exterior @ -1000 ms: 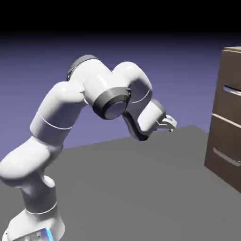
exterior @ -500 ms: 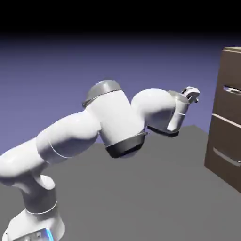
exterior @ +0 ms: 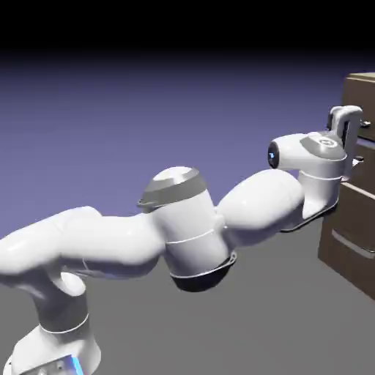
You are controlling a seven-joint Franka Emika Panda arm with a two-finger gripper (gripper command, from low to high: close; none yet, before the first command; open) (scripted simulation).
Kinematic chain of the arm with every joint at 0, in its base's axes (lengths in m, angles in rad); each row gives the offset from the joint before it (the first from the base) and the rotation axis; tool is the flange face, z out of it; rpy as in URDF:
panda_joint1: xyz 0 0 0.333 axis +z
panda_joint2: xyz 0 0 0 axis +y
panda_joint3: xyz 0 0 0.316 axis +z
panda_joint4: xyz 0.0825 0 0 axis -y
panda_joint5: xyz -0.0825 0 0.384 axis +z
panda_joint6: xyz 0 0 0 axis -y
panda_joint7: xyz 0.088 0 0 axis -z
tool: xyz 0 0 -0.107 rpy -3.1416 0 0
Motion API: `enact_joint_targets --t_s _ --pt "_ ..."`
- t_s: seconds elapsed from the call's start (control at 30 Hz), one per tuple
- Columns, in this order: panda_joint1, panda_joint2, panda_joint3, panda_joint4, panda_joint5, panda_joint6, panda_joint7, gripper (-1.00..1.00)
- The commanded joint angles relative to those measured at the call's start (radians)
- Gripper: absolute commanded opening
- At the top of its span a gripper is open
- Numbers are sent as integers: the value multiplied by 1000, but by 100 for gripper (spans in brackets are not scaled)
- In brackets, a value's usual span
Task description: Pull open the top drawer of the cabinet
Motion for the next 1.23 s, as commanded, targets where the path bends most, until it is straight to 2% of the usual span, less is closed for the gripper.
enact_joint_targets --t_s 0.0,0.03,0.07,0.57,1.07,1.1,1.2 --pt "25 5 -7 36 4 12 -11 0" --pt "32 6 -10 48 6 16 -14 0" --pt "32 6 -10 48 6 16 -14 -100" --pt "-323 -38 115 -459 -35 -148 100 -100" --pt "-790 -13 330 -1003 17 -252 146 -100" --pt "-790 -13 330 -1003 17 -252 146 100" --pt "-862 2 366 -1072 36 -251 144 100"
